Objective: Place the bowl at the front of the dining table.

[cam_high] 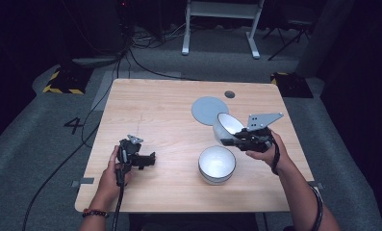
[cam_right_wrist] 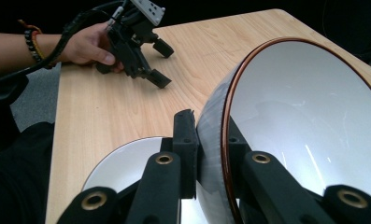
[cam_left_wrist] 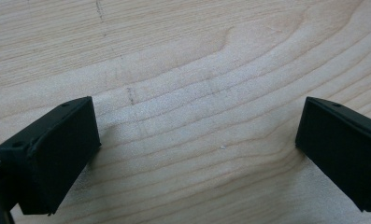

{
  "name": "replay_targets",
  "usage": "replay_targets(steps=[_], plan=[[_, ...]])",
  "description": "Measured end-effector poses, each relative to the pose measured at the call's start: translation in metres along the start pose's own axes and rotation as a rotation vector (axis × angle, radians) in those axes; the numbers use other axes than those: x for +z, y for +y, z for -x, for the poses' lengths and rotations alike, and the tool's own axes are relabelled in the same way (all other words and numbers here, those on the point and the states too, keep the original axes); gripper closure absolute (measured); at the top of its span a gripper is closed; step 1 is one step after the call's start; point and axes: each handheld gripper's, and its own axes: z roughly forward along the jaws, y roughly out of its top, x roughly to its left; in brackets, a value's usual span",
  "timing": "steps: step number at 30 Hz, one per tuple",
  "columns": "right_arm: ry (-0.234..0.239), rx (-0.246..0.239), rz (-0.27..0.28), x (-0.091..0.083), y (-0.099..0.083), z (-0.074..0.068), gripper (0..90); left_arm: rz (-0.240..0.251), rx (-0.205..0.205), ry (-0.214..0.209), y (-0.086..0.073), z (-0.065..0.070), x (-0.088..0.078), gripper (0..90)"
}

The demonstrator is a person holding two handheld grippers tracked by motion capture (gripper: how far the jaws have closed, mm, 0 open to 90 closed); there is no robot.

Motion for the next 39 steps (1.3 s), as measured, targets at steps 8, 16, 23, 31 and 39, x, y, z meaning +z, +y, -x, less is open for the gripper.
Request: replay_targets(steps=[8, 16, 23, 31, 39], plan=[[-0.026, 0.005, -0.009, 0.006, 0.001, 0.011, 81.9, 0.0, 0.0, 0.0, 0.0, 0.0, 0.0, 0.0], [-0.057, 0.009, -0.02, 0.01, 0.001, 0.019, 82.0, 0.0, 0.0, 0.0, 0.0, 0.0, 0.0, 0.0], [-0.069, 0.023, -0.026, 0.015, 0.003, 0.031, 82.0, 0.002, 0.002, 0.003, 0.0, 0.0, 0.0, 0.0], [-0.09, 0.023, -0.041, 0.024, 0.004, 0.043, 82.1, 0.002, 0.002, 0.003, 0.0, 0.0, 0.0, 0.0], [-0.13, 0.056, -0.066, 0.036, 0.002, 0.064, 82.2, 0.001, 0.001, 0.001, 0.0, 0.0, 0.0, 0.0]])
